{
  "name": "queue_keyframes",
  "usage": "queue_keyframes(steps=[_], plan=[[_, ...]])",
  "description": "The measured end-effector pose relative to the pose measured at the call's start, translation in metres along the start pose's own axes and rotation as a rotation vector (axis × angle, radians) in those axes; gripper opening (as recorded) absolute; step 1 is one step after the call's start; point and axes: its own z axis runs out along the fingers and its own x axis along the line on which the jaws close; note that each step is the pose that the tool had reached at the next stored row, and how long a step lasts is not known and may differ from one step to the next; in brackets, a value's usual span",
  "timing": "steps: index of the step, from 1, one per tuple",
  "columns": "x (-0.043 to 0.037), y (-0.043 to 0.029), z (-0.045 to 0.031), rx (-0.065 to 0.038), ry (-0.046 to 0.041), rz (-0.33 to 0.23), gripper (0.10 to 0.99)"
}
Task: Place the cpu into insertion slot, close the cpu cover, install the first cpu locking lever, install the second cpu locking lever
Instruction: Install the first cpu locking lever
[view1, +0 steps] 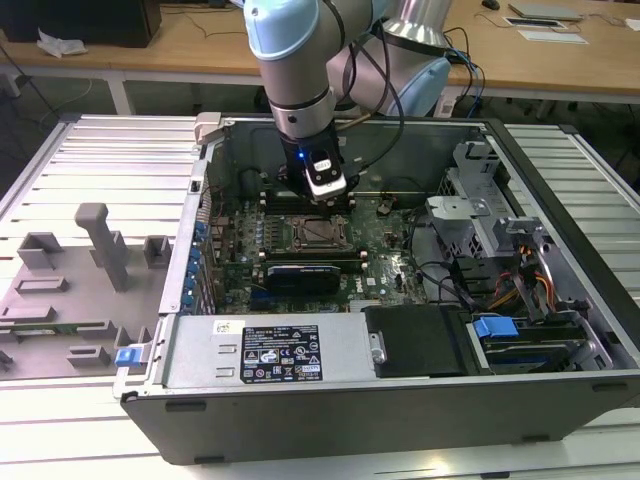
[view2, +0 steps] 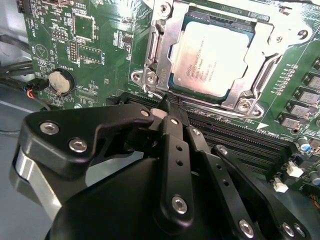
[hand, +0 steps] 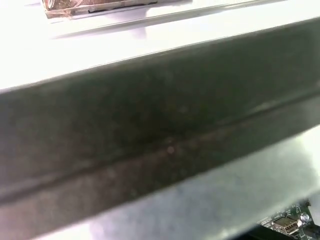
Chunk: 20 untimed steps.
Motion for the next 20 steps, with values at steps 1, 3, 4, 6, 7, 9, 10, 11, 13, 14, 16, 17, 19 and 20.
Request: queue_keyframes(steps=[1,3,4,6,7,9,10,11,13,14,16,17,19,20], plan=[[-0.0002,0.0002,-0.0009,0.0,-0.0001,0.0,0.106],[-0.0006,0.0004,-0.0031,0.001,-0.0001,0.0,0.106],[-0.0008,0.0006,-0.004,0.001,0.0,0.0,0.106],[-0.0015,0.0012,-0.0078,0.001,0.0,0.0,0.106],[-0.0019,0.0015,-0.0094,0.001,0.0,0.0,0.106],[-0.0028,0.0023,-0.014,0.001,0.0,0.0,0.106],[-0.0033,0.0027,-0.0164,0.001,0.0001,0.0,0.106],[-0.0037,0.003,-0.0186,0.001,0.0001,0.0,0.106],[-0.0054,0.0044,-0.0268,0.001,0.0,0.0,0.106],[-0.0054,0.0045,-0.0268,0.0,0.0,0.0,0.106],[-0.0054,0.0045,-0.0269,0.001,0.0001,0.0,0.106],[-0.0055,0.0045,-0.0269,0.001,0.0016,0.0,0.106],[-0.0073,0.005,-0.0263,0.014,0.0388,0.004,0.106],[-0.0093,0.0057,-0.0256,0.023,0.0669,0.007,0.106]])
